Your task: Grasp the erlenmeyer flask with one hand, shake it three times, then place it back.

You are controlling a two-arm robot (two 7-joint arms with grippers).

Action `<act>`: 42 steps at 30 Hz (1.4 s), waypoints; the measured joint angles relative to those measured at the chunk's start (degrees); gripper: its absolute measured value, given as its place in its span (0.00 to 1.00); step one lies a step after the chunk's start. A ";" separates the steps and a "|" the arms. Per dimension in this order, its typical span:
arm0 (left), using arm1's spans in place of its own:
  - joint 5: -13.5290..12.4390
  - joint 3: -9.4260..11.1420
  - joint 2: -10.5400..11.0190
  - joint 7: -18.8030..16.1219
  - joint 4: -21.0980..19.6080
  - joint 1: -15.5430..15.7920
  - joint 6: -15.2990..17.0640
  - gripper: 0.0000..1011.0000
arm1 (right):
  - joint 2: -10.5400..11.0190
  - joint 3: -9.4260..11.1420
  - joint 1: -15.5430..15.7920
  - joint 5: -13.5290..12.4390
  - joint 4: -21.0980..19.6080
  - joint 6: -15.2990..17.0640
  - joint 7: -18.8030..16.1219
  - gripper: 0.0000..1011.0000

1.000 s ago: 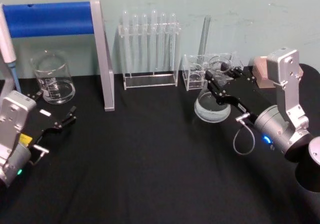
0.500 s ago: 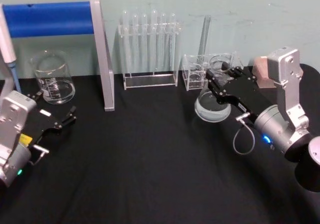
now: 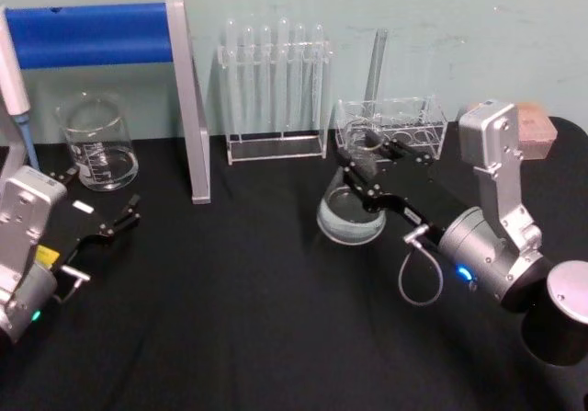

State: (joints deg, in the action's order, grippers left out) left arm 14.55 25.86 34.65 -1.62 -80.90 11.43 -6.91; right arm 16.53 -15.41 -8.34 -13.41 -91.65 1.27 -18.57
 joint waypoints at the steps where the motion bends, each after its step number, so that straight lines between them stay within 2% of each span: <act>1: 0.00 0.00 0.00 0.00 0.00 0.00 0.00 0.99 | 0.02 -0.17 0.04 -0.10 -0.11 0.02 -0.09 0.44; 8: 0.00 0.00 0.00 0.00 0.00 0.00 0.00 0.99 | 0.38 -1.85 0.29 -0.92 -0.82 0.10 -1.05 0.44; 18: 0.00 0.00 0.00 0.00 0.00 0.00 0.00 0.99 | 0.84 -2.92 0.28 -1.44 -0.68 -0.30 -1.32 0.44; 28: 0.00 0.00 0.00 0.00 0.00 0.00 0.00 0.99 | 0.88 -4.01 -0.11 -1.48 1.44 -2.22 -1.86 0.44; 42: 0.00 0.00 0.00 0.00 0.00 0.00 0.00 0.99 | 0.78 -5.32 -0.25 -0.85 3.86 -2.96 -2.22 0.44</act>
State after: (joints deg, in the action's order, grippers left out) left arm 14.55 25.86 34.65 -1.62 -80.90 11.43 -6.91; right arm 17.31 -20.73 -8.59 -14.26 -87.79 -1.69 -20.79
